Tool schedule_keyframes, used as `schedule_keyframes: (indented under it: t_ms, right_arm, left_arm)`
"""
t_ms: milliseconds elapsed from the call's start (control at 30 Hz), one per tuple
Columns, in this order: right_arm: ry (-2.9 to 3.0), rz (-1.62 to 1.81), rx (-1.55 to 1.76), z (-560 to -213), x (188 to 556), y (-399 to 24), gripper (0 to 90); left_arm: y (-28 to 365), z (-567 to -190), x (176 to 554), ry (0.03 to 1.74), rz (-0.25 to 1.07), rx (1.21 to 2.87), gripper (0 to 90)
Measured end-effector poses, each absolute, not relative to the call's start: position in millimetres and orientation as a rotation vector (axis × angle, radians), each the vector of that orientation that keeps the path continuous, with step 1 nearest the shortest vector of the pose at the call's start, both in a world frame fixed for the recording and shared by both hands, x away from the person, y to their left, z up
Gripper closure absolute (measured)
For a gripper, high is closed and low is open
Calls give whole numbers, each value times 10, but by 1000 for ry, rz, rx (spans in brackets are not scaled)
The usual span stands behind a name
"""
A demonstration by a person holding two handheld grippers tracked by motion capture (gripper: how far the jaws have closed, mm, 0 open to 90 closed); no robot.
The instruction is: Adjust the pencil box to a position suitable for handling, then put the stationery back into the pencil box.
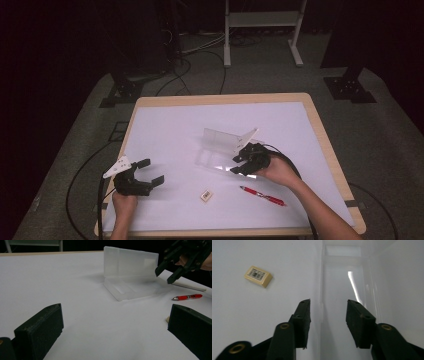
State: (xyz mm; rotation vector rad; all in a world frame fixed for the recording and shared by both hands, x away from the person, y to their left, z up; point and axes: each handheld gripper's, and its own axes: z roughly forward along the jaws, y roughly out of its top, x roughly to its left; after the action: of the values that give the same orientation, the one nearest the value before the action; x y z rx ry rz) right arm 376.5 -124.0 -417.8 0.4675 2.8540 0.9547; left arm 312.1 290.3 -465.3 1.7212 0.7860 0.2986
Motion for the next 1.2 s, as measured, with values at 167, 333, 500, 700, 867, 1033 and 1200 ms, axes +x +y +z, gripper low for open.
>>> schedule_keyframes:
  t_ms: [167, 333, 500, 700, 867, 1033, 1200]
  right_arm:
    - [2823, 1008, 521, -4125, 3685, -1435, 412]
    - [2781, 1040, 581, -4091, 3555, -1669, 383]
    - [2736, 1085, 637, -4045, 3392, -1892, 377]
    - [2700, 1098, 660, -4014, 3282, -2070, 378]
    - [2673, 1106, 677, -4003, 3172, -2173, 382]
    - [2667, 1098, 700, -4047, 3114, -2268, 389]
    - [2665, 1087, 739, -4085, 3070, -2399, 399]
  left_arm:
    - [2902, -4653, 3121, 784, 299, 1722, 0]
    - [2897, -4653, 3119, 787, 299, 1723, 0]
    - [2893, -4652, 3115, 786, 301, 1728, 0]
    - [2894, -4652, 3118, 789, 302, 1732, 0]
    - [2893, -4653, 3117, 787, 300, 1732, 0]
    - [2889, -4651, 3115, 788, 301, 1733, 0]
    - [2889, -4652, 3118, 793, 303, 1732, 0]
